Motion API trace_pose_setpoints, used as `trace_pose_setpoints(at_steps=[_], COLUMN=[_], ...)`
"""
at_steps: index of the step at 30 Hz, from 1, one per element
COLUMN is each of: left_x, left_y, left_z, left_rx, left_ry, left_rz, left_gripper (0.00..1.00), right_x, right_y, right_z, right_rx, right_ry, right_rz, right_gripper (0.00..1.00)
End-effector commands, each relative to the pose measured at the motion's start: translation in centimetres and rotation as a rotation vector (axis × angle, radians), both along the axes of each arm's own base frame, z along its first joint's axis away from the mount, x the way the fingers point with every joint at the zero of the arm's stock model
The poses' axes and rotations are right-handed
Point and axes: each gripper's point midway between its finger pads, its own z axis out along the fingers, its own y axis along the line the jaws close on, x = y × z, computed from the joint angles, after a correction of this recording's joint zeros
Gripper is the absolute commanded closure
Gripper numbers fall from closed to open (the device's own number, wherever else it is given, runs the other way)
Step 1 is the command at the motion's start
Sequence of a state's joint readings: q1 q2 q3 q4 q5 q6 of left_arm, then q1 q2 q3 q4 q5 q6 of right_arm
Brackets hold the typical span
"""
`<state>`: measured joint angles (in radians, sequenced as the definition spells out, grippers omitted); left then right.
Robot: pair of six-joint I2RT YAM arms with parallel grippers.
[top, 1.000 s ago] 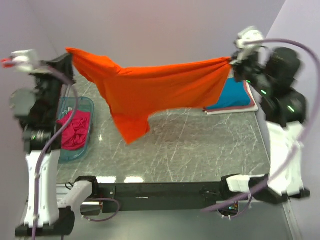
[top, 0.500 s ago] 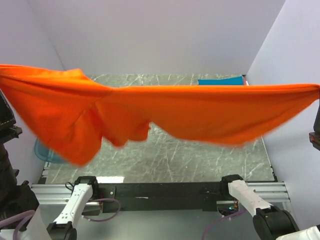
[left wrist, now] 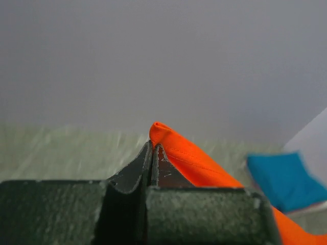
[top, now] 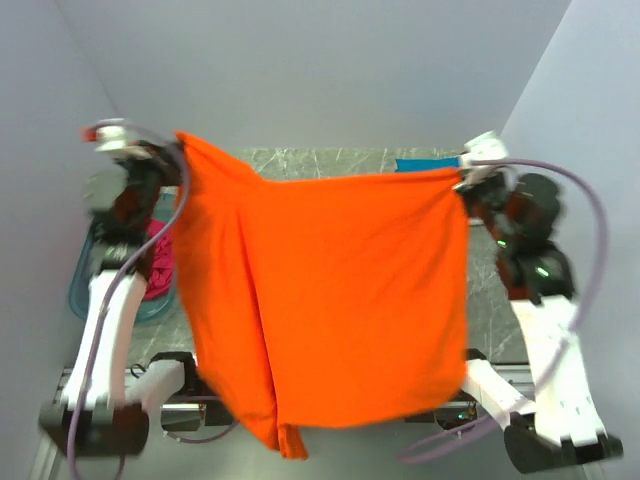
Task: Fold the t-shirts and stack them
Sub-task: Flatten the tshirt out
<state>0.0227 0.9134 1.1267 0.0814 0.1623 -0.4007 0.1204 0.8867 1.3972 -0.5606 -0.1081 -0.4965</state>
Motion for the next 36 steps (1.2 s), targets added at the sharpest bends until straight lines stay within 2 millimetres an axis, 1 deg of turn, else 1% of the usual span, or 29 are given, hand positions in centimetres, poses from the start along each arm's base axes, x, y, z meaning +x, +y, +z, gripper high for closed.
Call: trace_pose_setpoints(at_steps=[1, 2, 3, 5, 6, 7, 8, 9, 10, 11, 12, 13, 15, 17, 20, 23, 24, 25, 26, 27, 28, 29, 30, 31, 32, 33, 34, 35, 36], left_x=[5.2, 6.4, 8.9, 11.3, 13.4, 14.4, 15.3, 17.0, 17.6, 18.1, 19.0, 19.5, 20.5, 21.0, 21.7, 21.8, 21.5, 21.3, 20.4, 19.9, 19.2, 17.1, 15.9, 14.6, 13.1, 9.7, 7.9, 4.2, 2.2], left_y=[-0.4, -0.4, -0.3, -0.4, -0.3, -0.3, -0.1, 0.1, -0.1, -0.1, 0.0, 0.1, 0.1, 0.1, 0.0, -0.2, -0.3, -0.4, -0.6, -0.7, -0.7, -0.7, -0.6, -0.6, -0.4, -0.2, 0.0, 0.7, 0.9], left_z=[-8.4, -10.4, -14.3, -18.2, -22.2, -24.0, -25.9, -28.5, -29.7, -30.5, -31.5, -31.6, -31.8, -32.6, -32.2, -31.0, -29.5, -28.4, -25.9, -23.9, -21.9, -18.0, -15.8, -13.3, -11.2, -7.0, -4.9, -1.1, 0.7], left_rx=[0.068, 0.077, 0.077, 0.087, 0.088, 0.088, 0.088, 0.090, 0.092, 0.093, 0.094, 0.095, 0.107, 0.122, 0.133, 0.144, 0.148, 0.149, 0.142, 0.138, 0.135, 0.123, 0.117, 0.112, 0.106, 0.094, 0.086, 0.066, 0.057], left_ry=[0.161, 0.208, 0.302, 0.397, 0.490, 0.532, 0.577, 0.633, 0.663, 0.680, 0.700, 0.702, 0.709, 0.737, 0.733, 0.708, 0.677, 0.653, 0.604, 0.557, 0.511, 0.427, 0.377, 0.308, 0.258, 0.153, 0.096, -0.009, -0.064], left_rz=[-0.030, -0.033, -0.038, -0.047, -0.049, -0.049, -0.039, -0.034, -0.032, -0.027, -0.023, -0.020, -0.023, -0.027, -0.038, -0.054, -0.057, -0.062, -0.064, -0.064, -0.064, -0.054, -0.045, -0.037, -0.018, -0.001, 0.016, 0.056, 0.073], left_gripper=[1.00, 1.00, 1.00, 1.00, 1.00, 1.00, 1.00, 1.00, 1.00, 1.00, 1.00, 1.00, 1.00, 1.00, 1.00, 1.00, 1.00, 1.00, 1.00, 0.99, 1.00, 1.00, 1.00, 1.00, 1.00, 1.00, 1.00, 1.00, 1.00], right_x=[4.2, 5.5, 6.5, 9.3, 10.0, 10.9, 12.6, 13.9, 15.2, 15.8, 17.1, 17.8, 18.9, 19.6, 19.9, 19.5, 19.2, 18.7, 18.1, 17.2, 16.4, 15.3, 14.3, 12.5, 10.9, 8.6, 7.1, 5.4, 2.6], right_y=[1.0, 1.5, 1.8, 3.1, 3.3, 3.9, 4.2, 4.4, 4.5, 4.5, 4.5, 4.4, 4.1, 3.8, 3.9, 4.1, 4.1, 4.1, 4.1, 4.3, 4.4, 4.4, 4.6, 4.6, 4.9, 4.8, 4.9, 5.0, 4.8], right_z=[-6.6, -7.9, -12.3, -16.9, -19.4, -20.9, -24.2, -24.3, -27.4, -28.4, -27.7, -29.3, -29.2, -29.7, -29.4, -28.0, -27.5, -25.4, -24.5, -21.6, -20.2, -18.5, -16.8, -13.2, -12.0, -7.4, -5.4, -3.9, 0.7], right_rx=[-0.004, 0.003, -0.009, -0.002, -0.009, -0.003, 0.001, 0.013, 0.016, 0.019, 0.026, 0.018, 0.011, 0.006, 0.009, 0.013, 0.011, 0.013, 0.005, 0.004, 0.001, -0.015, -0.021, -0.023, -0.026, -0.033, -0.033, -0.030, -0.031], right_ry=[0.061, 0.059, 0.140, 0.209, 0.257, 0.290, 0.367, 0.381, 0.464, 0.507, 0.501, 0.538, 0.541, 0.554, 0.549, 0.527, 0.519, 0.480, 0.473, 0.418, 0.397, 0.385, 0.357, 0.279, 0.276, 0.172, 0.131, 0.111, -0.002], right_rz=[0.051, 0.070, 0.089, 0.142, 0.157, 0.181, 0.185, 0.184, 0.179, 0.172, 0.162, 0.152, 0.130, 0.116, 0.119, 0.128, 0.132, 0.143, 0.151, 0.169, 0.184, 0.203, 0.218, 0.230, 0.262, 0.268, 0.279, 0.289, 0.290], right_gripper=[1.00, 1.00, 1.00, 1.00, 1.00, 1.00, 1.00, 1.00, 1.00, 1.00, 1.00, 1.00, 1.00, 1.00, 1.00, 1.00, 1.00, 1.00, 1.00, 1.00, 1.00, 1.00, 1.00, 1.00, 1.00, 1.00, 1.00, 1.00, 1.00])
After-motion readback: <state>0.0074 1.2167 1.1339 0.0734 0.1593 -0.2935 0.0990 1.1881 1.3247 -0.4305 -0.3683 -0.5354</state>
